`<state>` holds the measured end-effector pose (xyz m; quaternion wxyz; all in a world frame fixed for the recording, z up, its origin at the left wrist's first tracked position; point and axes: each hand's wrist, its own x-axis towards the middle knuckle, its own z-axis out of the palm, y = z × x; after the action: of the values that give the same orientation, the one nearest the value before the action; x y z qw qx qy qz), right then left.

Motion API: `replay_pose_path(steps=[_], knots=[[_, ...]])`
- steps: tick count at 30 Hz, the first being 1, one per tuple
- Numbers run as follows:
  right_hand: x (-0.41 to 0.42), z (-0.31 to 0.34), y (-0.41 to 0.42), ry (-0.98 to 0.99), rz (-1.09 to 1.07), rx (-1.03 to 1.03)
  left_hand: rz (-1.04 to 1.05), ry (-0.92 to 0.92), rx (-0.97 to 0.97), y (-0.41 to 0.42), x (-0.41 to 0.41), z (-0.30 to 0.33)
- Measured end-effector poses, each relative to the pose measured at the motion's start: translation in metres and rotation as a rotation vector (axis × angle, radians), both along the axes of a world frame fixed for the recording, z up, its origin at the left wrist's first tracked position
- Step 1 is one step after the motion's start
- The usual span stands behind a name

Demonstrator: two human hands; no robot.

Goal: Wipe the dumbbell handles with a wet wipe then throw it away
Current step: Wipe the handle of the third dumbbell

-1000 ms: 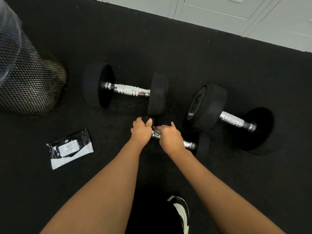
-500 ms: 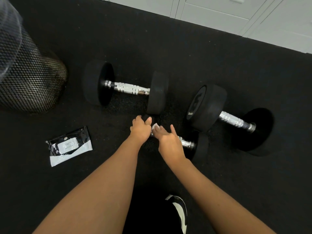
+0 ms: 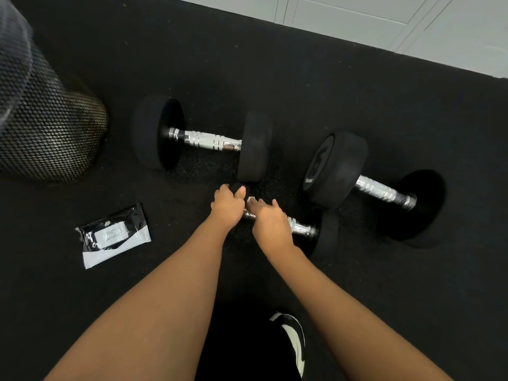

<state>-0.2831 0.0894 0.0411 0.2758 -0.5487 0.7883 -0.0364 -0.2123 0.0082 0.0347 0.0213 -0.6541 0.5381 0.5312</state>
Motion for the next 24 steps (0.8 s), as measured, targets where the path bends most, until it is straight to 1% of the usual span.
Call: replay_pose_path(steps=[2, 4, 9, 12, 14, 20, 24], knots=[[-0.008, 0.0, -0.013, -0.088, -0.161, 0.066, -0.004, 0.0, 0.0, 0.0, 0.0, 0.0], [-0.012, 0.001, -0.018, -0.145, -0.214, 0.111, -0.004, -0.007, 0.005, -0.001, 0.0, 0.001], [-0.007, 0.006, -0.005, -0.109, -0.114, 0.074, -0.001, -0.007, 0.009, -0.001, -0.001, 0.002], [-0.013, 0.005, -0.018, -0.141, -0.186, 0.153, -0.006, -0.012, 0.007, -0.001, -0.001, 0.001], [-0.012, 0.006, -0.024, -0.122, -0.185, 0.156, -0.01, -0.011, 0.005, -0.001, -0.001, 0.001], [-0.009, 0.009, -0.007, -0.018, -0.031, 0.079, -0.018, -0.006, 0.002, 0.0, -0.001, 0.003], [-0.022, 0.01, -0.019, -0.053, -0.049, 0.21, -0.023, -0.014, -0.003, 0.0, -0.001, 0.002]])
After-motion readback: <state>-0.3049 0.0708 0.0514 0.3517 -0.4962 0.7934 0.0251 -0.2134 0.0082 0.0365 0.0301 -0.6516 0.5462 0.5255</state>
